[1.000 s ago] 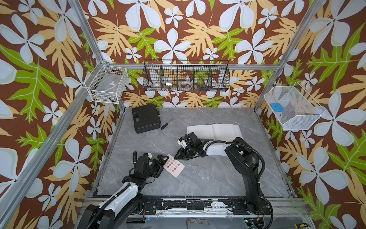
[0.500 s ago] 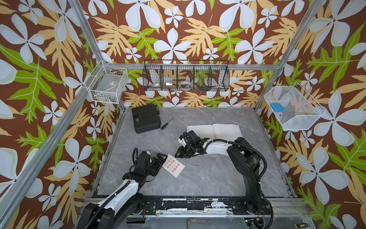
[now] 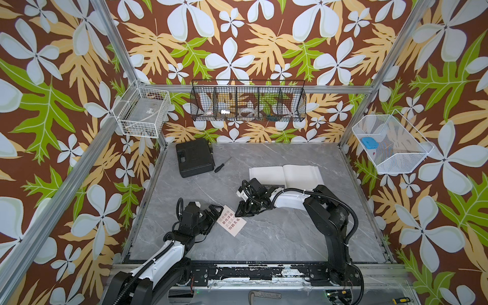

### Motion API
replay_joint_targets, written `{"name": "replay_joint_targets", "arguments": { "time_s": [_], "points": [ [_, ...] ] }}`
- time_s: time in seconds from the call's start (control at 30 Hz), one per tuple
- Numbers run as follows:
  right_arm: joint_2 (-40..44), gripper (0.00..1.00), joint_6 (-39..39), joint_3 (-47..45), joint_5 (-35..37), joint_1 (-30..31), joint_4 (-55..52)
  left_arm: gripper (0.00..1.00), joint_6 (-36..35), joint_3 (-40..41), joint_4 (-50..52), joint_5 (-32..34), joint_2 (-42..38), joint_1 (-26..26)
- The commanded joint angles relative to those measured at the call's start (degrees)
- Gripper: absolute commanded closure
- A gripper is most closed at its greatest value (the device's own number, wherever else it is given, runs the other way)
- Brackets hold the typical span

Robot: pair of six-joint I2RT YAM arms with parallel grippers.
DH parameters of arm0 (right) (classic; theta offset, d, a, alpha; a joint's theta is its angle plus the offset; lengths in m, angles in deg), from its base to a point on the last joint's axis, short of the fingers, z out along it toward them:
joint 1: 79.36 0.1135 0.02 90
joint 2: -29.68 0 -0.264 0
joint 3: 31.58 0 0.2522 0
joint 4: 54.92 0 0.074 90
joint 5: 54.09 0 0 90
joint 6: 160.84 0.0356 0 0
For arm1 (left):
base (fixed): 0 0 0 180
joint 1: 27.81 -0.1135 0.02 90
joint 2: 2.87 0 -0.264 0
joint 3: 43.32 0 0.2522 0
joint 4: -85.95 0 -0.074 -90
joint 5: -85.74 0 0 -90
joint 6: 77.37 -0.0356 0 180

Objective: Place the photos into the photo albums
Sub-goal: Pick up the photo at the center of the board.

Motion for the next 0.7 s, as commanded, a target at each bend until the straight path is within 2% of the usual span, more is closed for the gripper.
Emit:
{"name": "replay_joint_targets", "arguments": {
  "time_s": [0.0, 0.17, 0.33, 0.47, 0.67],
  "points": [
    [-1.28, 0.76, -0.22, -0.52, 1.87, 0.14, -1.12, 0.0, -1.67, 0.49, 15.0, 3.09, 0.52, 0.05],
    [-1.72, 0.76, -0.9, -0.25, 3.09, 0.06, -2.04, 0.0, -3.47, 0.55, 15.09, 3.59, 2.27, 0.06],
    [-2.08, 0.77, -0.95, -0.61, 3.25, 0.13, -1.86, 0.0, -3.69, 0.84, 10.48, 2.93, 5.36, 0.05],
    [-2.59, 0.78, -0.89, -0.55, 3.34, 0.13, -1.87, 0.0, -3.35, 1.43, 4.62, -0.05, 7.34, 0.06],
    [-3.38, 0.79, -0.57, 0.15, 3.52, 0.04, -2.12, 0.03, -2.28, 3.25, -0.94, -2.91, 4.5, 0.02]
  ]
}}
